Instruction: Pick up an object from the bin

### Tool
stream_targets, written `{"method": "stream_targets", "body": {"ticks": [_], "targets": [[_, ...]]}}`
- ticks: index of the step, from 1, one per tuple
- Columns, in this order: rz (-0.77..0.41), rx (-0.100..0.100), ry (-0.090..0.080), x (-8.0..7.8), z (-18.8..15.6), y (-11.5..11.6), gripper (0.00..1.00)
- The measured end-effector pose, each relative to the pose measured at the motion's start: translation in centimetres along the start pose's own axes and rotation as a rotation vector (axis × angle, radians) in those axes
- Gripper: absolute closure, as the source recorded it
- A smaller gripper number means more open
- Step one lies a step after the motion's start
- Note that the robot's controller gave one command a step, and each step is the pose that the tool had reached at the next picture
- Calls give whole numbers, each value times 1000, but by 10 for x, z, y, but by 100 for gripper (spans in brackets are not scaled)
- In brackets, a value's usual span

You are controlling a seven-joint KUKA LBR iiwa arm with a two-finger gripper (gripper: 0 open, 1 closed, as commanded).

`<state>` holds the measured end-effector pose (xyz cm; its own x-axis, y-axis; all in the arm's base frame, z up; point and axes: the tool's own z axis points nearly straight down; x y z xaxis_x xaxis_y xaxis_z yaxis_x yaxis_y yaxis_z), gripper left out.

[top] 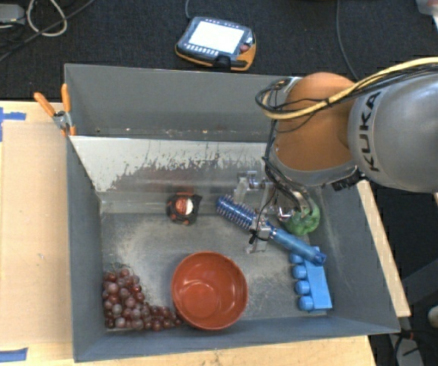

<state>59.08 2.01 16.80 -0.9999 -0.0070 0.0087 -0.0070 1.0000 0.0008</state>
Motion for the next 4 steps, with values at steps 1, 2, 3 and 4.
{"method": "stream_targets", "body": {"ticks": [1, 2, 3, 4], "targets": [[1, 0, -8, -1, -5, 0, 0], [186, -3, -17, -32, 94, -47, 0], [127, -2, -11, -27, 98, -30, 0], [179, -1, -5, -28, 101, -47, 0]]}}
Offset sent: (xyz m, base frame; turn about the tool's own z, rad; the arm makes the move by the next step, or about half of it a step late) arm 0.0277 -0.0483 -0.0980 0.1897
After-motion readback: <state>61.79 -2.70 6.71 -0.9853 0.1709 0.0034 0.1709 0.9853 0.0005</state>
